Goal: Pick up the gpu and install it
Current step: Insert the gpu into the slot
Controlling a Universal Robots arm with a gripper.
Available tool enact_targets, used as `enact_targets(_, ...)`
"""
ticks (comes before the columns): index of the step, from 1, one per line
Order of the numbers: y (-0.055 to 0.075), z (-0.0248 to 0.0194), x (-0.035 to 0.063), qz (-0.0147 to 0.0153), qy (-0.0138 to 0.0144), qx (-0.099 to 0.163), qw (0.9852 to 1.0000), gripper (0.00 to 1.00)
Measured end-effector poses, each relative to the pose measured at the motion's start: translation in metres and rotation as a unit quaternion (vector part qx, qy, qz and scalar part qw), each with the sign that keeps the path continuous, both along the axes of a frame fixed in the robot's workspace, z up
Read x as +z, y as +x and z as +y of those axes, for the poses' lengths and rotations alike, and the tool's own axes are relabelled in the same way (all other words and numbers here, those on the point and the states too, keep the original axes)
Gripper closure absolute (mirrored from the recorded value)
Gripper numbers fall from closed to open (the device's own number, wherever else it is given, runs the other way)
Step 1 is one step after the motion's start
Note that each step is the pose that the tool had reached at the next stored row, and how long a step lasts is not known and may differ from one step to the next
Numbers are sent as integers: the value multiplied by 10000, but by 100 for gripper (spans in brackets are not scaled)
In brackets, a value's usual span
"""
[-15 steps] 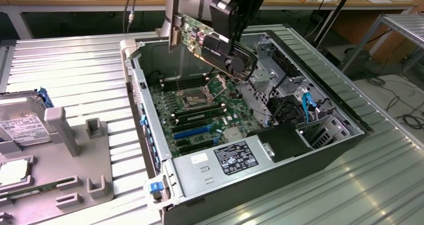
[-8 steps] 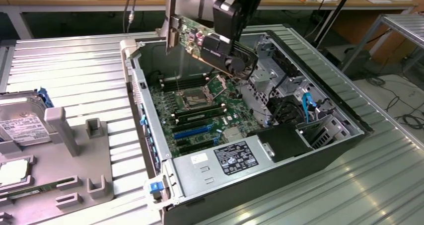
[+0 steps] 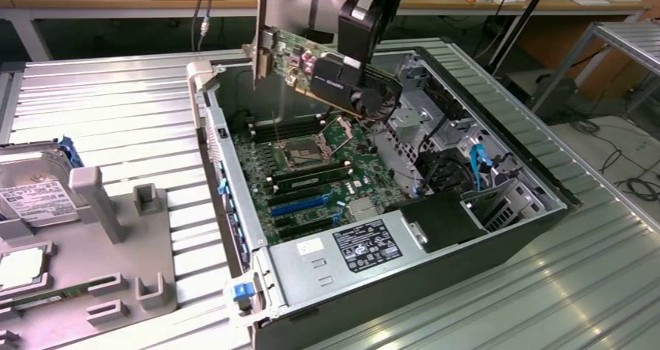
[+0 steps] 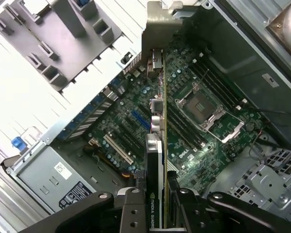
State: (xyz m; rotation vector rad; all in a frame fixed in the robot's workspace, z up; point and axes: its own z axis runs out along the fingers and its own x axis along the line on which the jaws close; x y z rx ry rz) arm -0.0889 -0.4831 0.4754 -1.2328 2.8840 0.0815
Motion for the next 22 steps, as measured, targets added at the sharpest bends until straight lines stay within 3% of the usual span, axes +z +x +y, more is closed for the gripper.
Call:
enact_targets(7,0,0,0,0,0,451,9990,73)
enact_targets(12,0,0,0,0,0,936,9956,73)
enact_targets(17,0,0,0,0,0,1309,9914,73)
enact_targets(22,0,0,0,0,0,1841,9829,73)
